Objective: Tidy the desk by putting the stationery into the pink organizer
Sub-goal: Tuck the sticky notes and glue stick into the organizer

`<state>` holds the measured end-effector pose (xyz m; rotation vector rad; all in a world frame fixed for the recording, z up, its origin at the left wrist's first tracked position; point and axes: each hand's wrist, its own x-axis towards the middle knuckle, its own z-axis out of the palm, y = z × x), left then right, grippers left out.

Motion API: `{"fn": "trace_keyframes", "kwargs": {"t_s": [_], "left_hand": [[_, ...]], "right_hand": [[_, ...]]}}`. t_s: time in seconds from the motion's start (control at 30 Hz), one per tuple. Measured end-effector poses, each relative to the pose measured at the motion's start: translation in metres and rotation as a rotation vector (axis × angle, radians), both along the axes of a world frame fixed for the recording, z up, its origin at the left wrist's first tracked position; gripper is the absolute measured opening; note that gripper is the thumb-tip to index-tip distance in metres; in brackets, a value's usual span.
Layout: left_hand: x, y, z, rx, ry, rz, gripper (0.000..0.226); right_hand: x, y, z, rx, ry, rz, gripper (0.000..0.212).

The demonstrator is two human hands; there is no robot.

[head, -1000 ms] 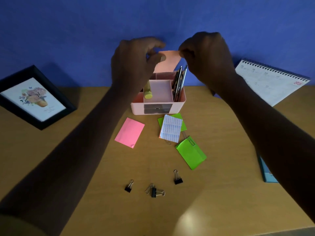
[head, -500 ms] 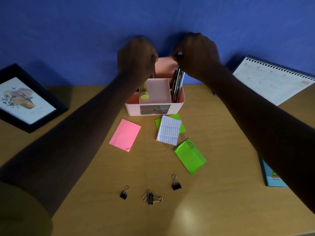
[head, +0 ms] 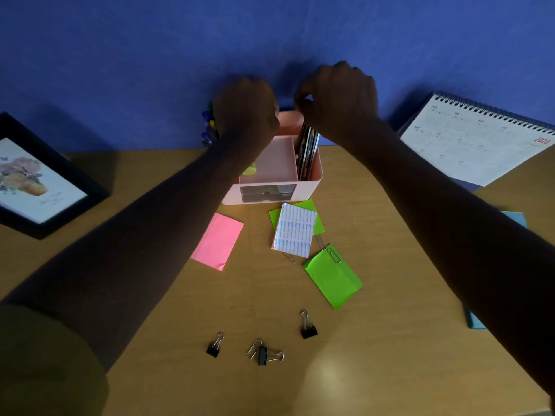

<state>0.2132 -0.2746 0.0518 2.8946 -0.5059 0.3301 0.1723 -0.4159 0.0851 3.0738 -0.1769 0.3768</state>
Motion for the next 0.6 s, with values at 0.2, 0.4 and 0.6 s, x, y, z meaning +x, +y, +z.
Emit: {"fn": "trace_keyframes", "kwargs": {"t_s": [0.2,0.4,0.6], "left_hand": [[-0.001,-0.003,-0.005,0.061,-0.002,0.025,0.028],[-0.001,-0.005,-0.011,0.089,0.005,0.058,0.025],[-0.003,-0.007,-0.015,0.057,-0.064,0.111,0.024]], "right_hand": [[-0.014,-0.004,0.002,0.121,-0.054,0.01,0.02],[-0.025,-0.01,0.002,0.187,-0.091,0.027,0.026],[-0.042,-0.019,0.01,0.235,-0.12,0.013,0.025]]}}
